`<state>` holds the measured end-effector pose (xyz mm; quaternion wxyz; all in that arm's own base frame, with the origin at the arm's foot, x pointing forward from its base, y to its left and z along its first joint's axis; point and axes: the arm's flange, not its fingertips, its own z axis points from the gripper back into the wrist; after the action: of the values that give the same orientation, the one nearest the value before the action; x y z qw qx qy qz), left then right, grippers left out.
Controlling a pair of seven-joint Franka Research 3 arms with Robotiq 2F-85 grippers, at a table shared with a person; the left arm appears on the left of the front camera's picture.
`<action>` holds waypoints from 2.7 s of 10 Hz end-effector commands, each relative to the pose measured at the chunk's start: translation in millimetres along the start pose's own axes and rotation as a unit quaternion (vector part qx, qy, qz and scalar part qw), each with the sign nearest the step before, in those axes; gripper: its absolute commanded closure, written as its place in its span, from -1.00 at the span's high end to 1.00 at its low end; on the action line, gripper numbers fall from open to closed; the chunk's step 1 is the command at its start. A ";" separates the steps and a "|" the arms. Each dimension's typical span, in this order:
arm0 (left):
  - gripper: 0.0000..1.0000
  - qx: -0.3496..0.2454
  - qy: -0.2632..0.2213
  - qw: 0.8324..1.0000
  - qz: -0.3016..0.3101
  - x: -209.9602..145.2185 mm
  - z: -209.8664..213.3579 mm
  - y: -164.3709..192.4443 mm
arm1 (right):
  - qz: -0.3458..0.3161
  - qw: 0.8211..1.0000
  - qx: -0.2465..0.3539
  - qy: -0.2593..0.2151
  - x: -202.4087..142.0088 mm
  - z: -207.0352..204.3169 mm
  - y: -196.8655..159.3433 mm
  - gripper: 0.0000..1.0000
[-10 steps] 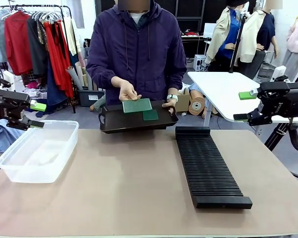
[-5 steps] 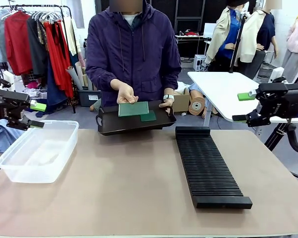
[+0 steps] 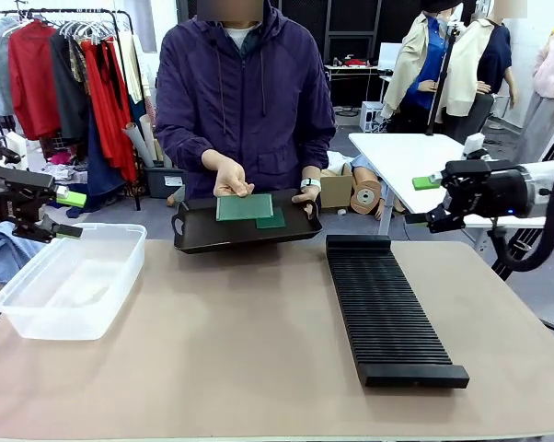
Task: Sort PCBs into racks and boxes based on the side picked up.
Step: Pick up the Blank PCB handed by the Human.
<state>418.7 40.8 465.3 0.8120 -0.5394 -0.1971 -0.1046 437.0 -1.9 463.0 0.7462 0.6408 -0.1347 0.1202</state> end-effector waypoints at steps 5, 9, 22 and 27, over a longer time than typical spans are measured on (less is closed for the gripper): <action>1.00 -0.004 0.000 1.000 0.001 0.0 1.6 -1.6 | 0.022 0.998 0.042 0.036 60.1 -35.2 -58.7 1.00; 1.00 -0.004 0.000 1.000 0.001 0.0 1.6 -1.6 | 0.027 0.998 0.049 0.029 82.1 -69.3 -84.2 1.00; 1.00 -0.004 0.000 1.000 0.001 0.0 1.6 -1.6 | 0.026 0.996 0.073 0.036 139.3 -184.7 -154.0 1.00; 1.00 -0.004 0.000 1.000 0.001 0.0 1.6 -1.6 | 0.008 0.994 0.095 0.054 151.4 -232.6 -164.0 1.00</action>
<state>419.0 40.8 465.0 0.8123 -0.5391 -0.1967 -0.1044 634.1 194.2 328.7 0.6906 0.6921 -0.0893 0.1900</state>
